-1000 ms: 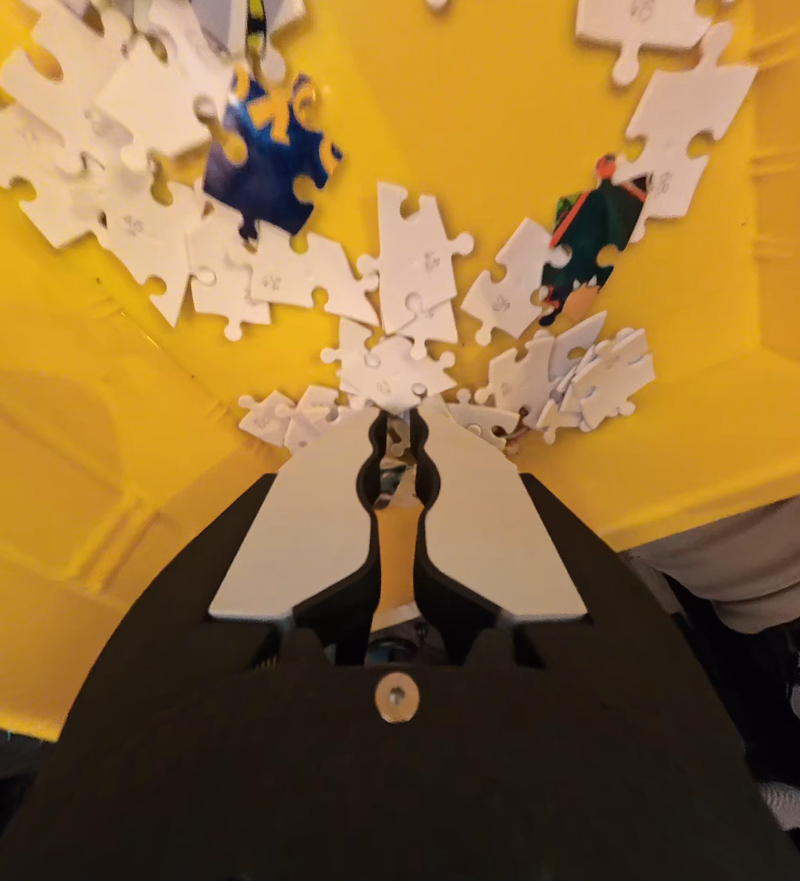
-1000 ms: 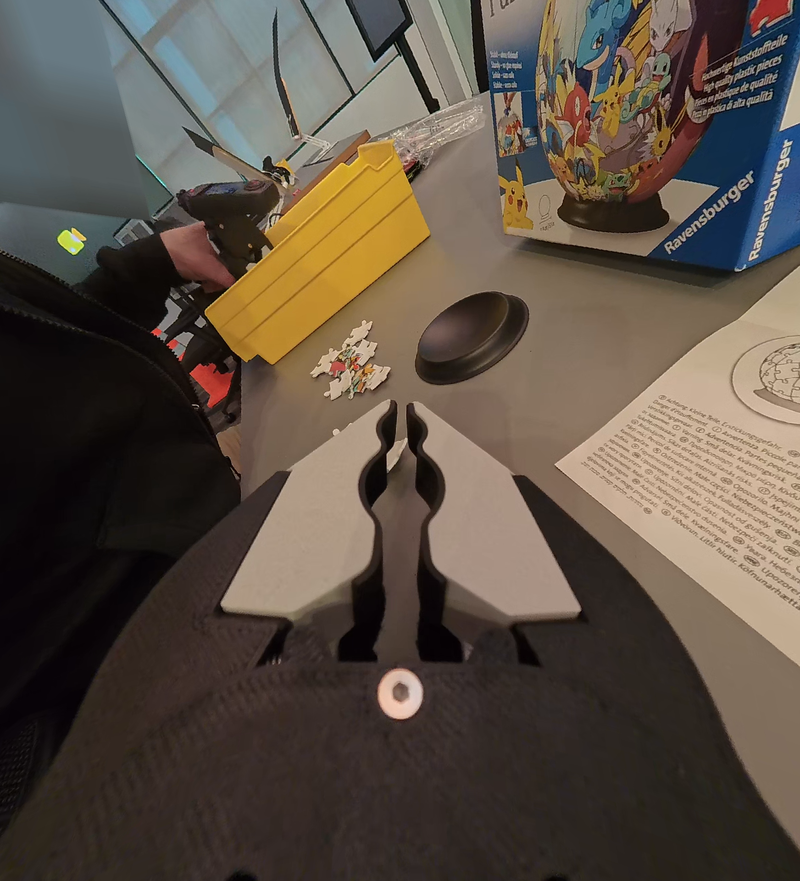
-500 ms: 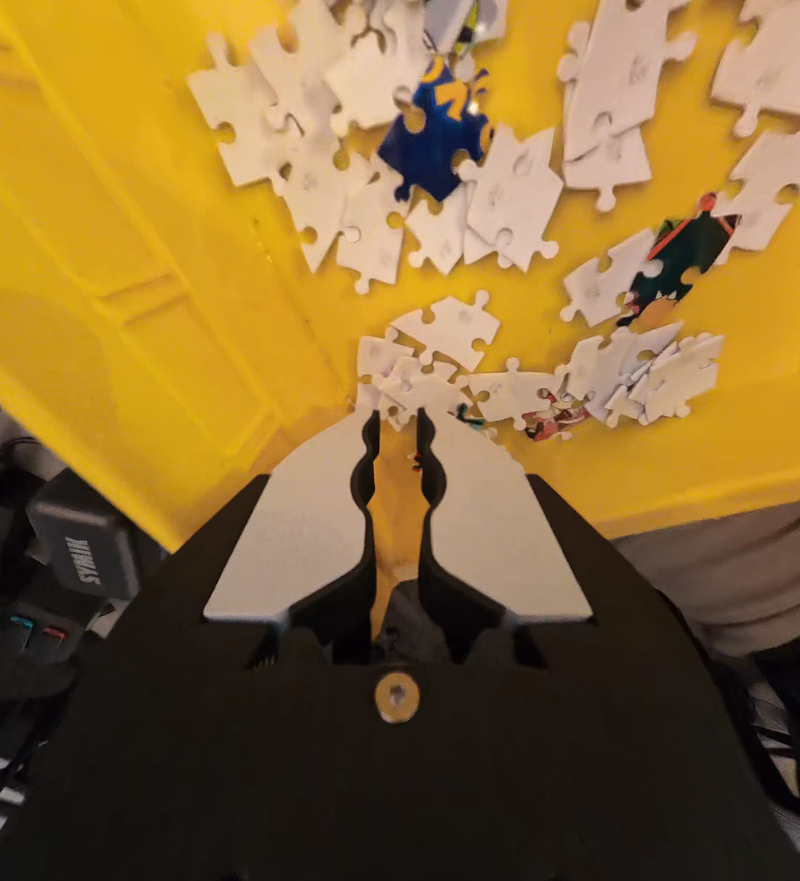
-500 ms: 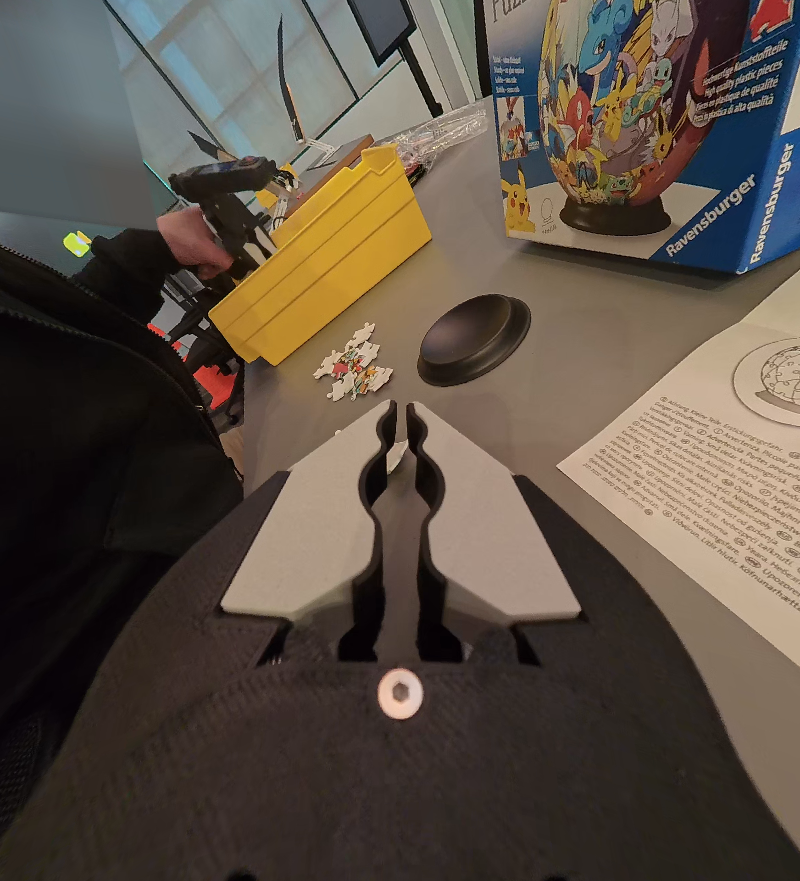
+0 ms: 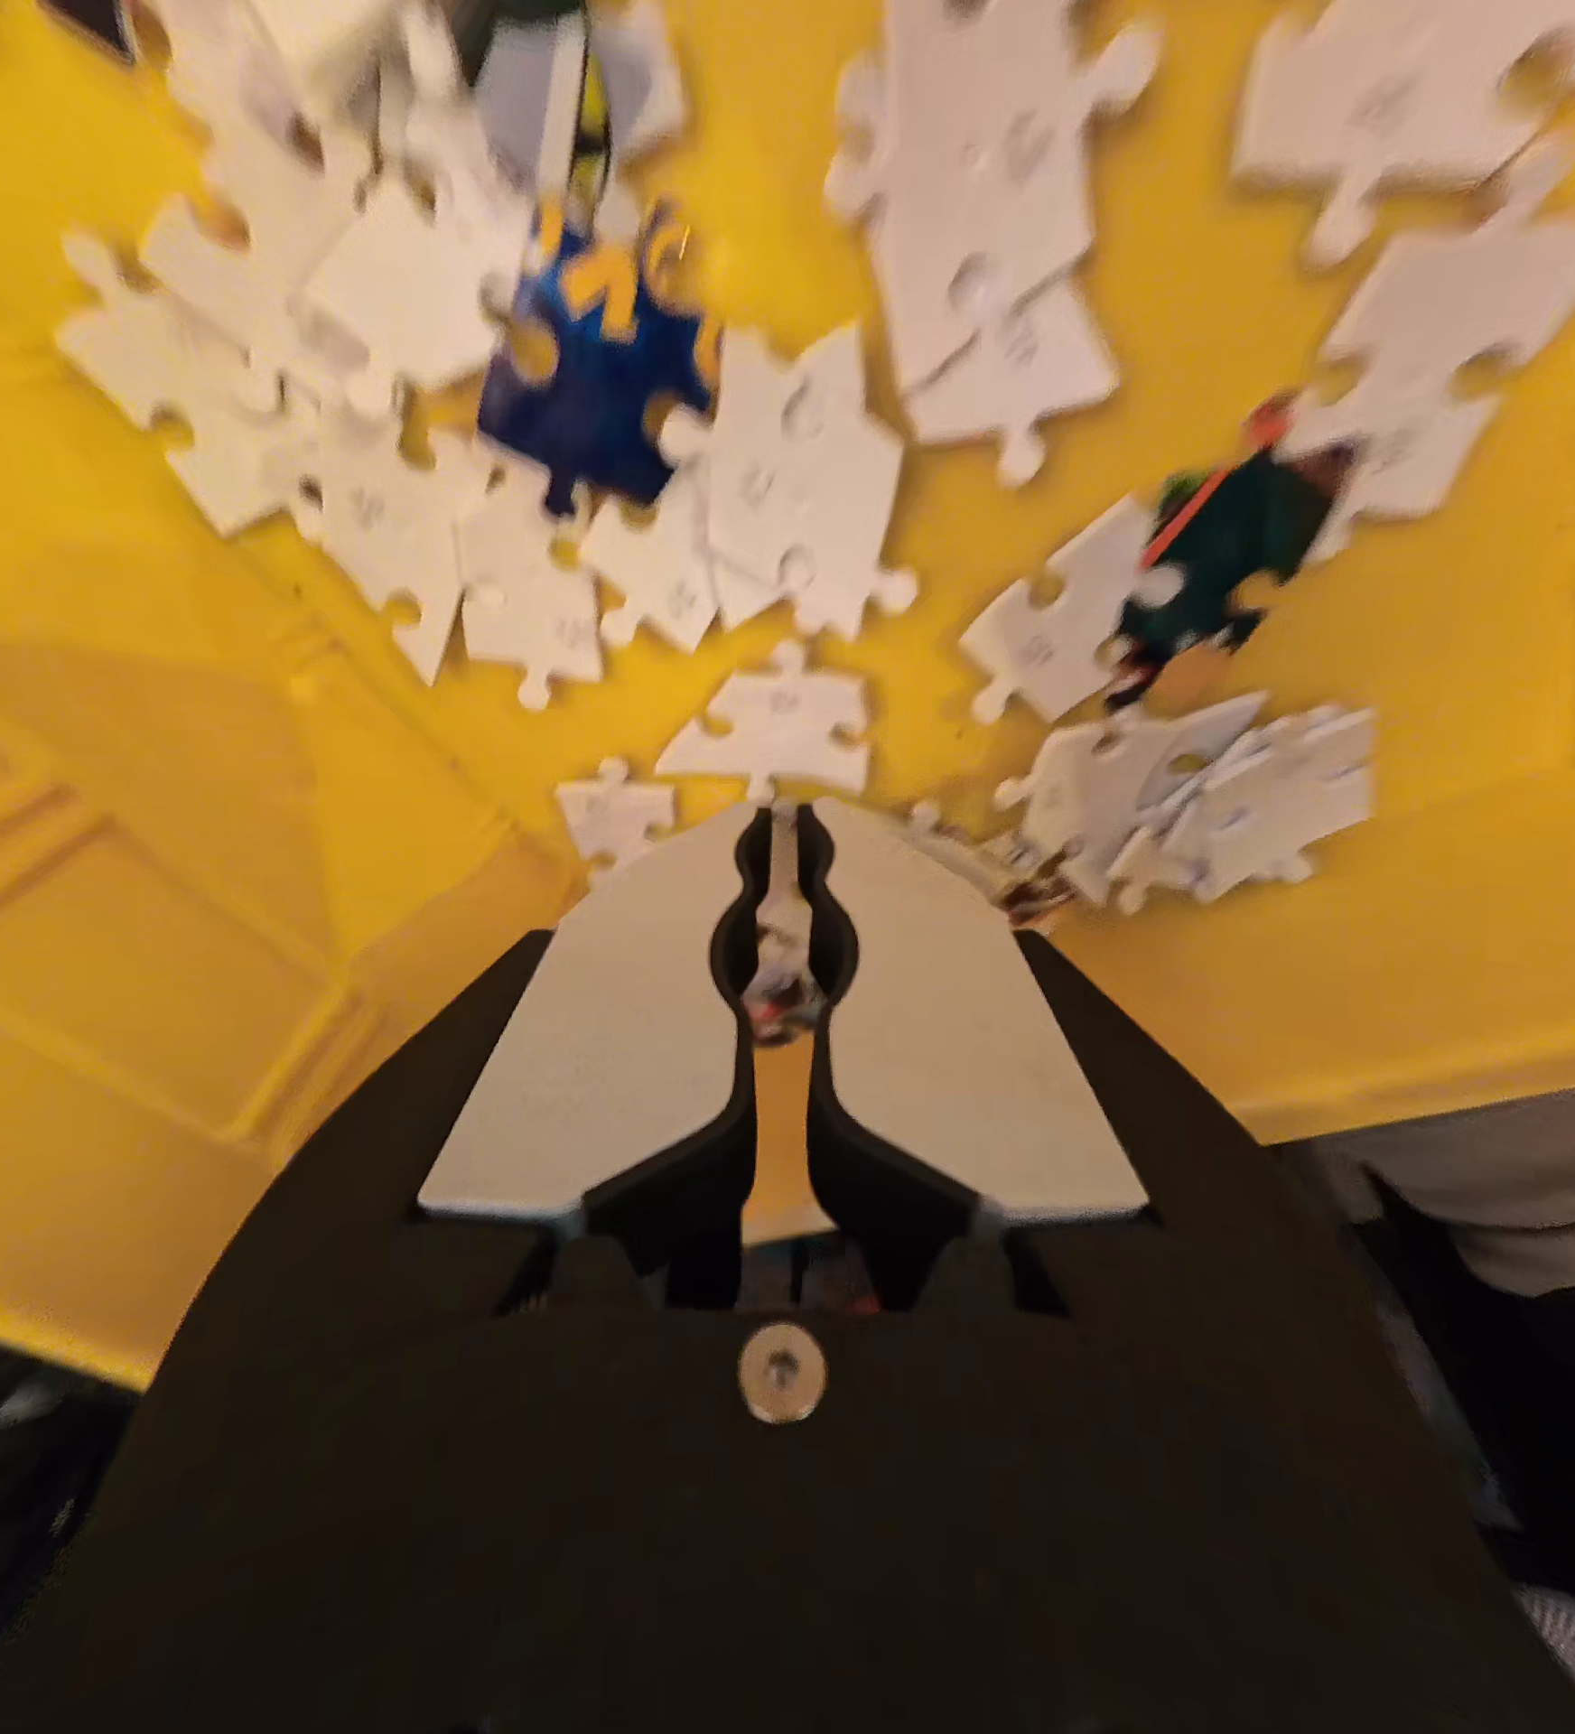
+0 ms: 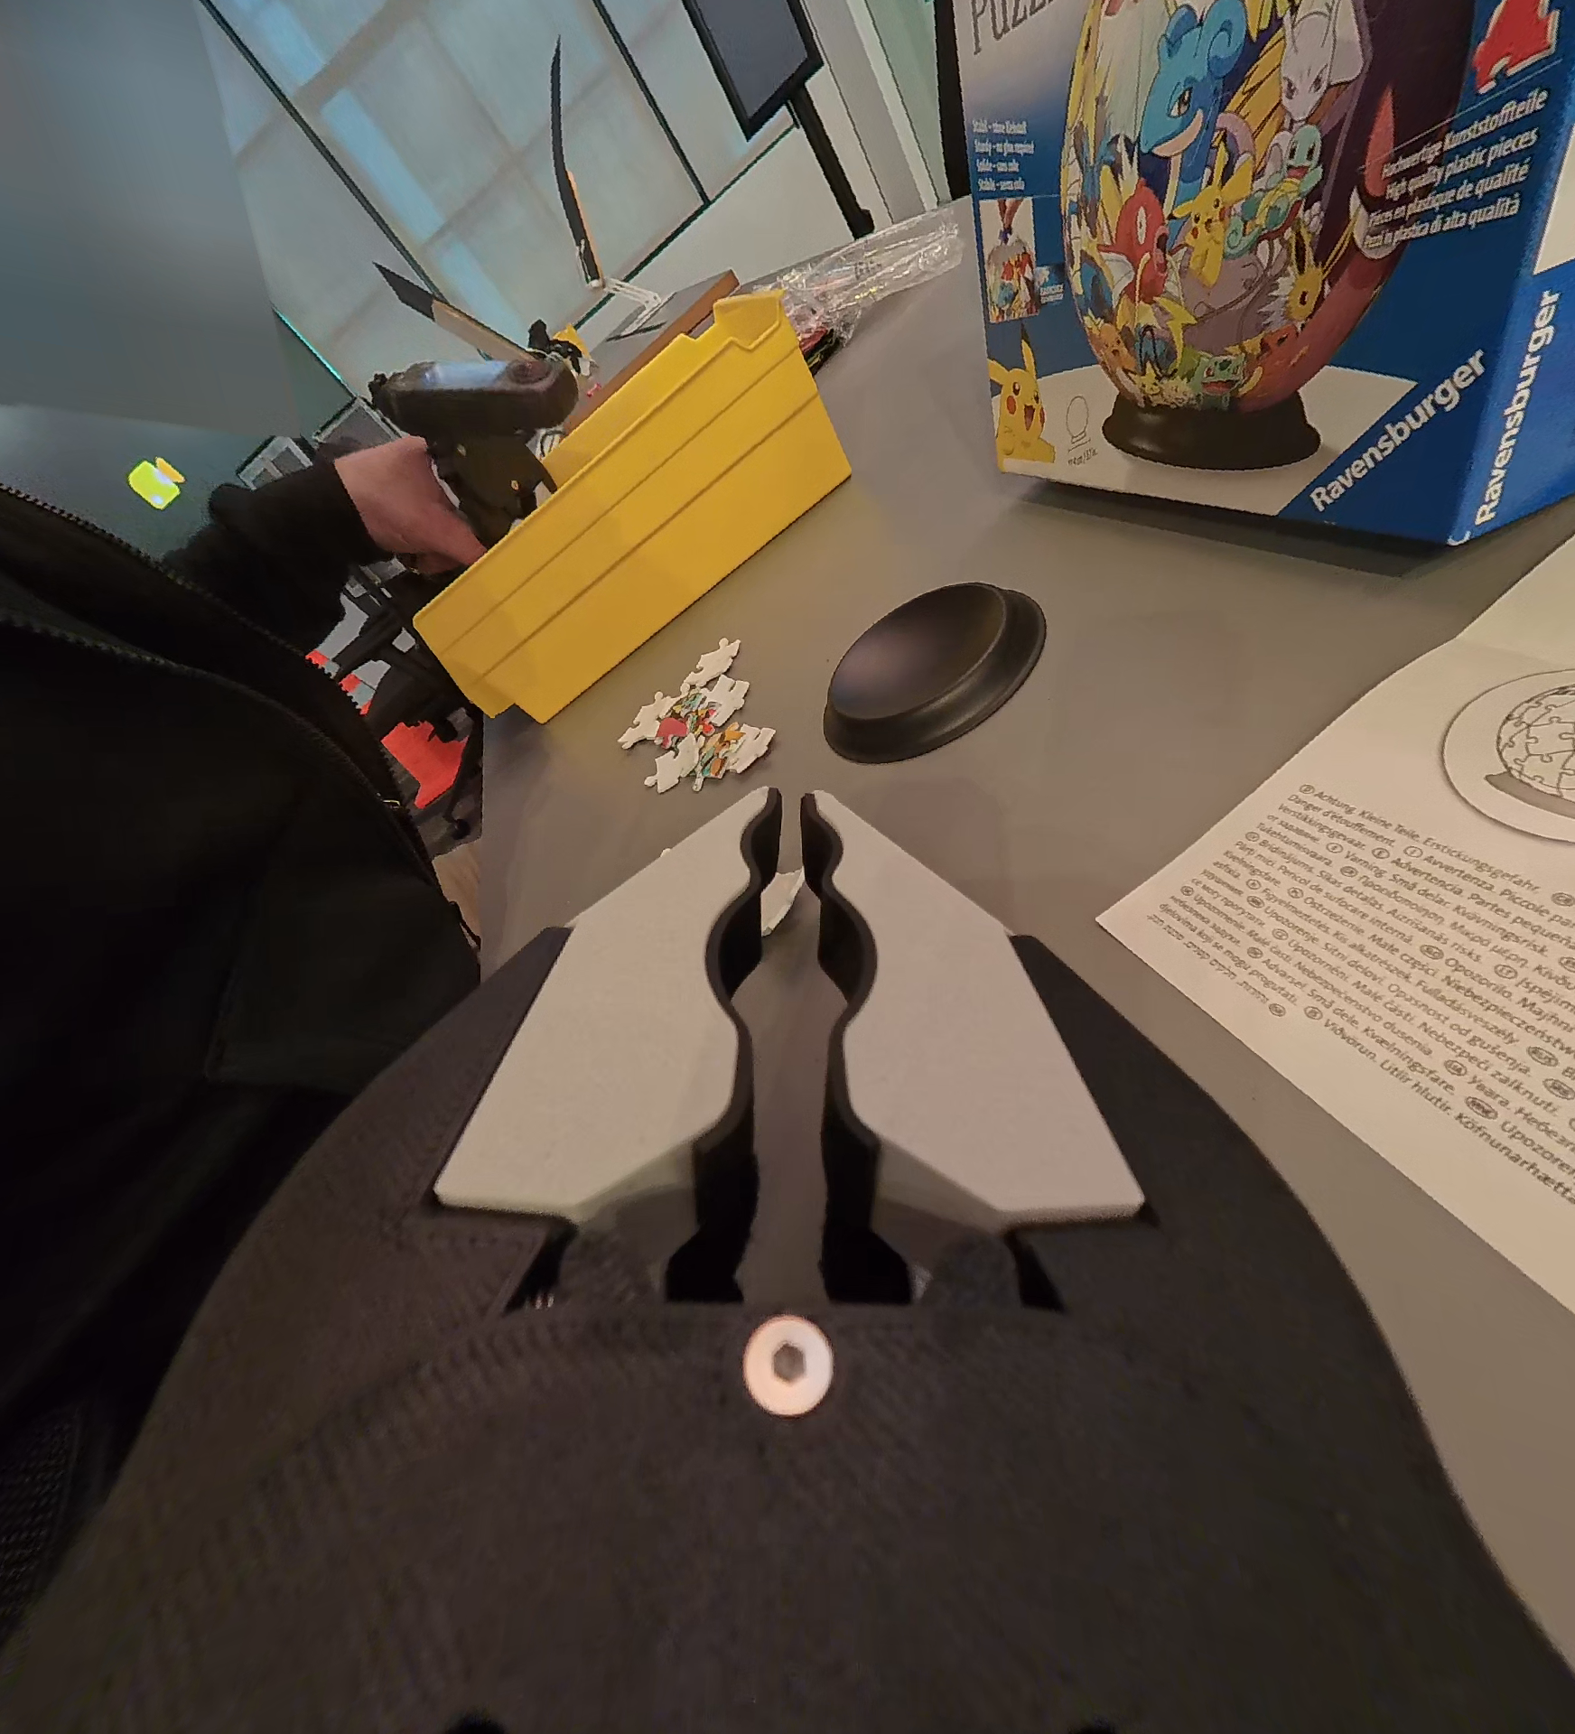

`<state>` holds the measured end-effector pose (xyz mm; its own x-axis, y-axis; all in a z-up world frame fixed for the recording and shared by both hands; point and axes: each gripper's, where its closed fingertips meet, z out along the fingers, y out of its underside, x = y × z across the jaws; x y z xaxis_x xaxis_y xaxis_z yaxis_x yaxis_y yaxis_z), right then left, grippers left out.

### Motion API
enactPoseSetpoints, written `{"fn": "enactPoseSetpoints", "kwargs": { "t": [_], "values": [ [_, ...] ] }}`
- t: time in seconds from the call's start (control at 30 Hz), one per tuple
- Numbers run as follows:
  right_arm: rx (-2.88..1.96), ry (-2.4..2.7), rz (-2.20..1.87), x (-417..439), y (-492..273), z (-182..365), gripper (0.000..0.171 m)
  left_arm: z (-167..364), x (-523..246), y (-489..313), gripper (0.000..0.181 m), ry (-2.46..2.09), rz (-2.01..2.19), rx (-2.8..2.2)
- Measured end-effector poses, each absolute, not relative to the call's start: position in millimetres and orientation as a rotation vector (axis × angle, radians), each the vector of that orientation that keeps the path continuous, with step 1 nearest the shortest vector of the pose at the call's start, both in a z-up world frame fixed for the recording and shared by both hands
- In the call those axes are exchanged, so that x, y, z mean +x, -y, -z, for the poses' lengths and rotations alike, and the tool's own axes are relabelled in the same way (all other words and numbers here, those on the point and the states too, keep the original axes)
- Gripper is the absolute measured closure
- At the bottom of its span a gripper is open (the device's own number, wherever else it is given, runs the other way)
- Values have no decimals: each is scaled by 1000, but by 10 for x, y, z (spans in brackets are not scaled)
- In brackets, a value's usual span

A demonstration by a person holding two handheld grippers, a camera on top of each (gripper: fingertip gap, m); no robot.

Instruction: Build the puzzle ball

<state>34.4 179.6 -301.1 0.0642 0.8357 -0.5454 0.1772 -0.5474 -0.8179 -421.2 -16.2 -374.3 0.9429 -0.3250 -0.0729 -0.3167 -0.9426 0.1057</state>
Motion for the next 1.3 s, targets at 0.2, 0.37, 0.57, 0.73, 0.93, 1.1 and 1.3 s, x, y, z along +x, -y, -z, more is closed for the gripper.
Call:
{"fn": "enactPoseSetpoints", "kwargs": {
  "t": [0.2, 0.37, 0.57, 0.73, 0.93, 1.1, 1.3],
  "values": [
    [-1782, 1006, -1525, 349, -1796, 3002, 168, 3407, -4251, -130, 178, 447, 79, 3222],
    [-1779, 1006, -1528, 350, -1794, 2997, 168, 3452, -4469, 322, 179, 461, 224, 2960],
    [-1774, 1006, -1528, 352, -1794, 2992, 168, 3723, -4350, 463, 179, 538, 207, 2832],
    [-1772, 1004, -1530, 355, -1794, 2988, 168, 3751, -4195, 116, 180, 552, 122, 3009],
    [-1770, 1002, -1532, 356, -1796, 2985, 168, 3436, -4387, 119, 179, 481, 206, 3040],
    [-1764, 1001, -1535, 360, -1794, 2977, 168, 3565, -4453, 613, 177, 509, 194, 2755],
    [-1759, 999, -1536, 363, -1794, 2971, 168, 3689, -4470, 621, 178, 512, 231, 2715]
  ]
}}
